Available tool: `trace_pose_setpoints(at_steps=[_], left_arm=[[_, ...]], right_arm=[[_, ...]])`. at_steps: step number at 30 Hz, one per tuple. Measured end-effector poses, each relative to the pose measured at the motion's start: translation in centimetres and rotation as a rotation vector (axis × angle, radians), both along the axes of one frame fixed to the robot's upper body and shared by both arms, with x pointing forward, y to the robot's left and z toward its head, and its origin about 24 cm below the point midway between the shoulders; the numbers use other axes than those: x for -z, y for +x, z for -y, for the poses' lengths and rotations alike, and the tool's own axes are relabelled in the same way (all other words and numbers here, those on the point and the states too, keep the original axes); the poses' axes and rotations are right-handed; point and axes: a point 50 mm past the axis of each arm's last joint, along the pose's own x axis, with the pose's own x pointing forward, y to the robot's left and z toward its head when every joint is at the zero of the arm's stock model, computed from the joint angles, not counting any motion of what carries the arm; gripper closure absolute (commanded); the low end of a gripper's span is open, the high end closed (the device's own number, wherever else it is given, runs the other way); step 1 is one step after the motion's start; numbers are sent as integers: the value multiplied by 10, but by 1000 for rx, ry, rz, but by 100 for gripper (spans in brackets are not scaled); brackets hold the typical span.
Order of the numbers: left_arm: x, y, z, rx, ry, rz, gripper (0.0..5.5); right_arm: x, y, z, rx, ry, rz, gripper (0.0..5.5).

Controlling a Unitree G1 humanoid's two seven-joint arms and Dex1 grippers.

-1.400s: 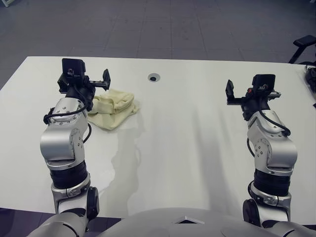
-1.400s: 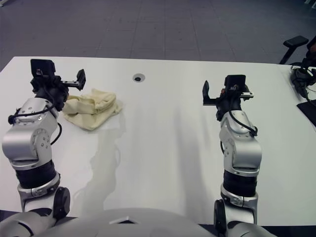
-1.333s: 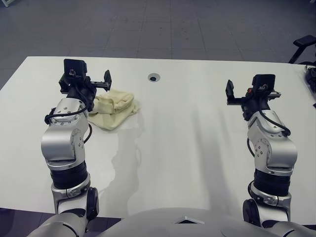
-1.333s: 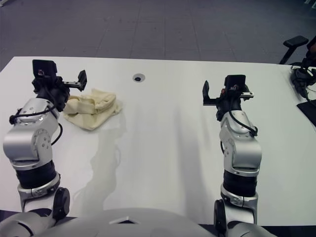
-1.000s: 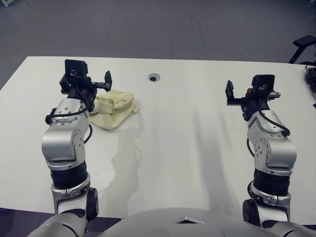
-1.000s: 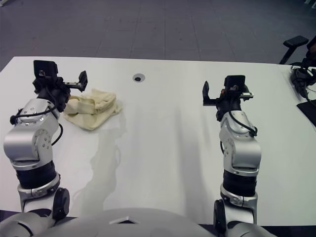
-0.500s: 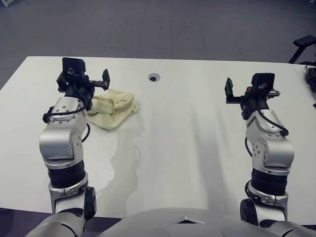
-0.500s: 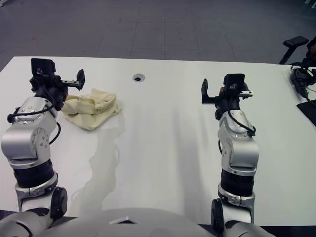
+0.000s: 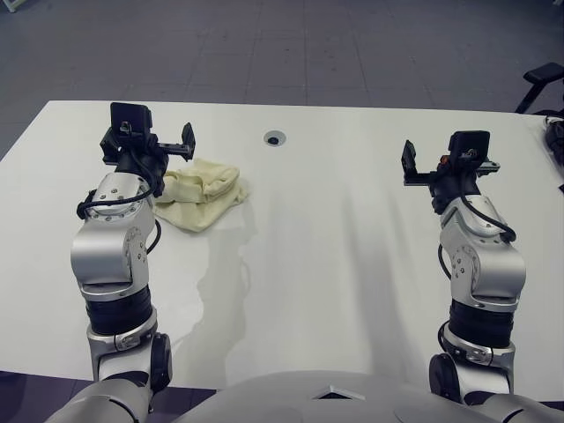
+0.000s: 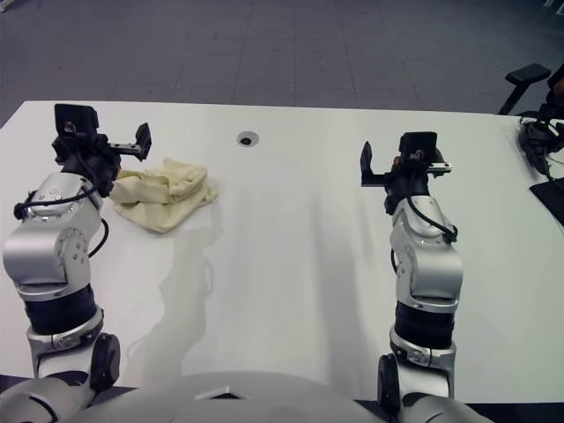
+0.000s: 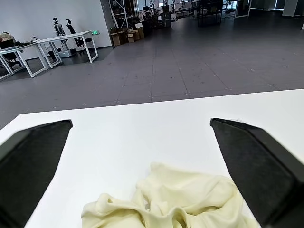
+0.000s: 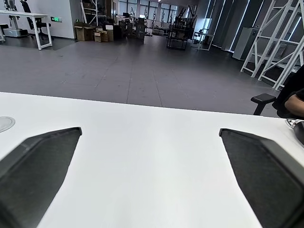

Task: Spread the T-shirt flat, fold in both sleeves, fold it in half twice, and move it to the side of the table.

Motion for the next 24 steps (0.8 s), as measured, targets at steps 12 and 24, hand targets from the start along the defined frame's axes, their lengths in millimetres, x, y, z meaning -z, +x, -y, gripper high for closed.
trace_pose_setpoints(at_steps=[12, 24], left_arm=[[0, 0, 0, -2, 1, 1, 11], [70, 40, -57, -28, 400, -240, 11]], right_arm=[[-1, 0, 0, 1, 0, 3, 10], [0, 1, -1, 0, 2, 3, 10]])
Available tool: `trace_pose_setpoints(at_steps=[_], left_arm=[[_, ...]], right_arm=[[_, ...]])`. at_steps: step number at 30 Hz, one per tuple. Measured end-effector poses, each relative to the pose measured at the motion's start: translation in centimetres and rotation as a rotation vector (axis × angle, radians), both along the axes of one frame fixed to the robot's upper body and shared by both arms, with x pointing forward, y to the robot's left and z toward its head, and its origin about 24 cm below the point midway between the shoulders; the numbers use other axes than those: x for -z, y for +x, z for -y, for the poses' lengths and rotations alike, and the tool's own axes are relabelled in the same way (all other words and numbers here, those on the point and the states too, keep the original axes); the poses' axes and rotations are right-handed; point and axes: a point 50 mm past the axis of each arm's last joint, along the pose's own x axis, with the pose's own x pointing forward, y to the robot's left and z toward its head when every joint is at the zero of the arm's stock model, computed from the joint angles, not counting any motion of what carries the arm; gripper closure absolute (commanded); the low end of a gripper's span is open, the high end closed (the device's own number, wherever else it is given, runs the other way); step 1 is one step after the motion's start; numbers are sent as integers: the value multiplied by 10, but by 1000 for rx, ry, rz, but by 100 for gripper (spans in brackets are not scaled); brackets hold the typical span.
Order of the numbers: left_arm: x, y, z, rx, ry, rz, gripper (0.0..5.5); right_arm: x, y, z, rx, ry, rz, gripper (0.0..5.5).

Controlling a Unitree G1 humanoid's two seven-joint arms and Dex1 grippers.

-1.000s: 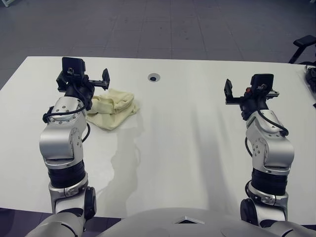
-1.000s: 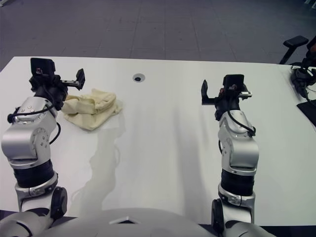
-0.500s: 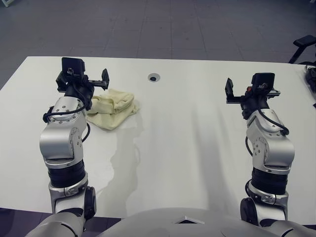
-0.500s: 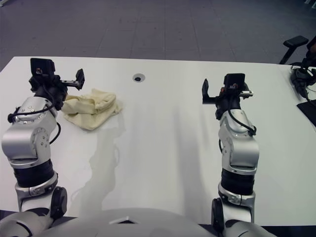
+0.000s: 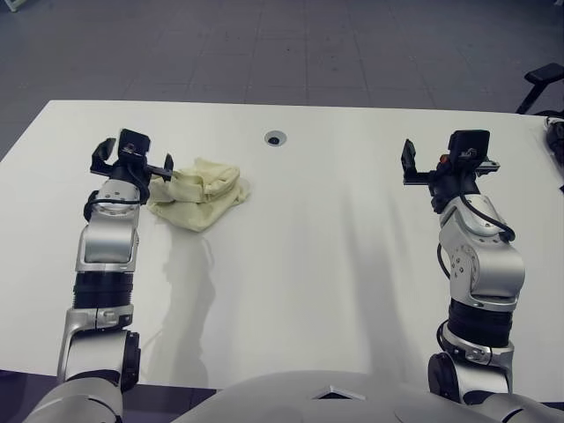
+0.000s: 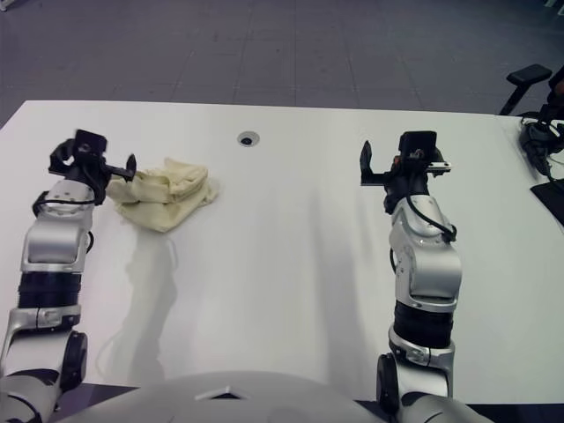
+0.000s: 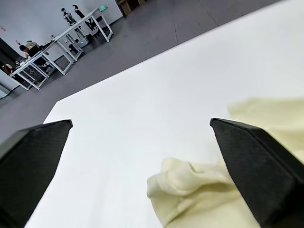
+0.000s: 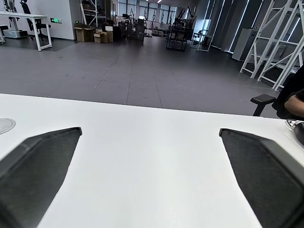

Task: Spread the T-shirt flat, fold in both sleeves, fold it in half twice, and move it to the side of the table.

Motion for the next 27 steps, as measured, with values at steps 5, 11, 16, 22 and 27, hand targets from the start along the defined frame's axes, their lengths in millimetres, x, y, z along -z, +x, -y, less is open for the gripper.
trace_pose_setpoints(at_steps=[5, 11, 16, 22, 27], left_arm=[[32, 4, 10, 189, 89, -151, 11], [49, -22, 71, 401, -139, -177, 11], [52, -45, 108, 431, -280, -199, 11], [32, -58, 130, 431, -380, -166, 10], [3, -54, 109, 335, -461, -85, 10]], right_arm=[[-1, 0, -5, -82, -10, -16, 10], [4, -16, -38, -524, -186, -135, 10], [1, -35, -72, -893, -262, -182, 10], [10, -48, -92, -1109, -385, -242, 30], [23, -49, -101, -1139, -409, -275, 118]])
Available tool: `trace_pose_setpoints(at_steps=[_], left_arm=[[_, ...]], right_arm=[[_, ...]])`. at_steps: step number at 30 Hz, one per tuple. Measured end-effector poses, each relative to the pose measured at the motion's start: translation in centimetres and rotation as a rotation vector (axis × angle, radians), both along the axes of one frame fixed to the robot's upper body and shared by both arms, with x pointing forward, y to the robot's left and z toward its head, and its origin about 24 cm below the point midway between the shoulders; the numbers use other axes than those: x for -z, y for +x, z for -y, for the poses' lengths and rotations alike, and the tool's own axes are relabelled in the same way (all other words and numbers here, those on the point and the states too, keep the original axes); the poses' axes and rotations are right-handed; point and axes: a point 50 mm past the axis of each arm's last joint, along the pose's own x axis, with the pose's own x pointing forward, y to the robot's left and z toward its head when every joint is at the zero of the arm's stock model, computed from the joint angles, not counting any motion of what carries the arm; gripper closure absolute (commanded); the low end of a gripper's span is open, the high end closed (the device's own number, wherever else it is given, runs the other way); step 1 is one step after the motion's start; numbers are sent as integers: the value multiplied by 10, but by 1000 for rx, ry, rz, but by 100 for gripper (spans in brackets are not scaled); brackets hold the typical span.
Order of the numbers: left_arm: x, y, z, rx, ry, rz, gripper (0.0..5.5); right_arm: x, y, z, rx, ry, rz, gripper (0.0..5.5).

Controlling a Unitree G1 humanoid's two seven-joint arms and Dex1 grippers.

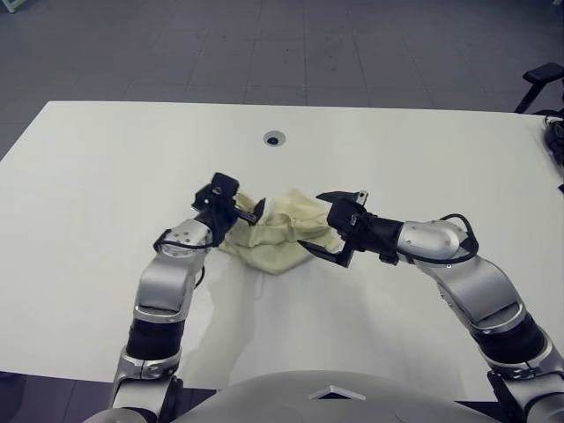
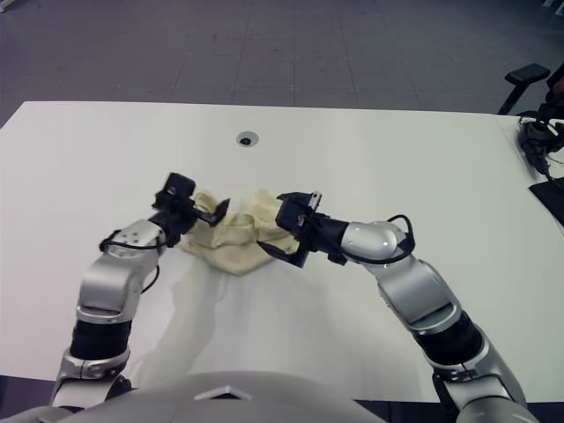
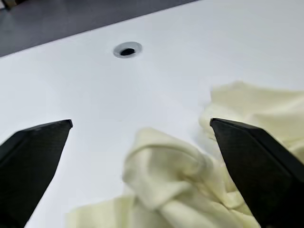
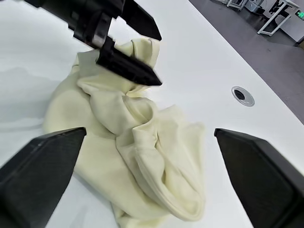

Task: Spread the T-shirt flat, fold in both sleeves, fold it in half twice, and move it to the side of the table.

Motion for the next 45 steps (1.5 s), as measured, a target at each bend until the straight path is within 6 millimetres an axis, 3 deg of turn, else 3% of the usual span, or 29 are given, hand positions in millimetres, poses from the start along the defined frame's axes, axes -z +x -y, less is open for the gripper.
trace_pose_setpoints(at_steps=[5, 9, 26, 29, 34, 37, 41, 45], left_arm=[[-42, 16, -36, -130, -6, 134, 10], [-58, 21, -43, -149, -2, 183, 10], [-66, 22, -45, -159, 32, 202, 10], [-67, 22, -44, -135, 45, 212, 10], [-64, 26, -41, 45, 143, 205, 10], [-52, 31, -23, 375, 225, 131, 10], [-48, 59, -7, 666, 289, 55, 10], [-53, 95, 2, 734, 367, 31, 10]], right_arm=[[27, 11, -12, -2, -79, 8, 201], [35, 20, -12, 10, -126, 25, 264], [36, 18, -15, -21, -185, 58, 541], [33, 20, -11, -12, -189, 61, 549], [6, 24, 19, 43, -209, 123, 549], [-1, 25, 43, 78, -260, 128, 549], [-1, 24, 46, 70, -268, 131, 549], [2, 23, 44, 64, -262, 124, 549]])
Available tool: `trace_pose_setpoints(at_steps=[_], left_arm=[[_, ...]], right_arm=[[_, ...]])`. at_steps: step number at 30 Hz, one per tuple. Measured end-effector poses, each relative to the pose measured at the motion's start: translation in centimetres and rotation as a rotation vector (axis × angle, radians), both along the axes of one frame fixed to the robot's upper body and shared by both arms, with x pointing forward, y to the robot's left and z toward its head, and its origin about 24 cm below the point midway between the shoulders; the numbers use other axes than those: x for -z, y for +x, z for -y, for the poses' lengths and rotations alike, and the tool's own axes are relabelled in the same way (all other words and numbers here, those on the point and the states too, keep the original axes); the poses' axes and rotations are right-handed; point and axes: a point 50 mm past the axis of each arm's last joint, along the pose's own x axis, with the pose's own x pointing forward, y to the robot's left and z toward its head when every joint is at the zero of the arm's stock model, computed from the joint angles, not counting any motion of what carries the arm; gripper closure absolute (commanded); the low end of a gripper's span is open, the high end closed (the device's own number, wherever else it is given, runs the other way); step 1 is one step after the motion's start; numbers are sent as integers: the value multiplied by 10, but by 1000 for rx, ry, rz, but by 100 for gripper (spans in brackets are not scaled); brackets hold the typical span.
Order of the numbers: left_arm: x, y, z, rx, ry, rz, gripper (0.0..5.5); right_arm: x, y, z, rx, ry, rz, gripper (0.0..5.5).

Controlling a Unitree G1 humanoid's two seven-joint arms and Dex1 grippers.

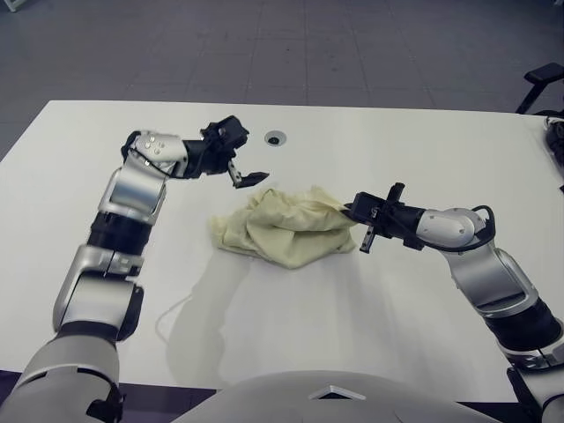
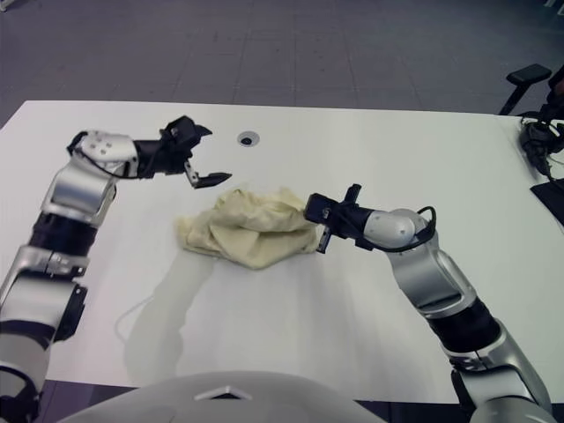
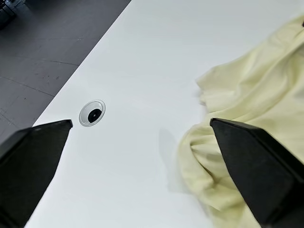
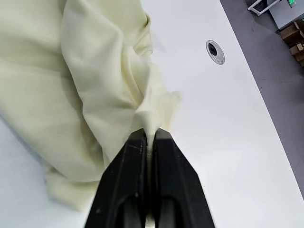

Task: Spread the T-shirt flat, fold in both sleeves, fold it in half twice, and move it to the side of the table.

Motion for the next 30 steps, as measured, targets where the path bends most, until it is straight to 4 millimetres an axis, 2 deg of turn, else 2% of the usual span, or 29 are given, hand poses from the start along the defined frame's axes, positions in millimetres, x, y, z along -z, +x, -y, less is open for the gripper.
trace_pose_setpoints(at_steps=[4, 8, 10, 14, 18, 30], left_arm=[[4, 24, 25, 98, 156, 10, 10], [24, 26, 54, 262, 312, -24, 10], [41, 21, 55, 312, 384, -63, 10], [53, 18, 47, 320, 447, -83, 10], [57, 19, 48, 304, 456, -52, 82], [69, 9, 49, 386, 441, -129, 321]], right_arm=[[6, -3, -8, -28, 16, -19, 549], [11, -6, -17, -56, 25, -18, 549], [12, -5, -18, -53, 24, -19, 549], [12, -5, -17, -53, 21, -14, 549], [12, -4, -17, -51, 20, -13, 550], [12, -4, -17, -52, 21, -14, 550]])
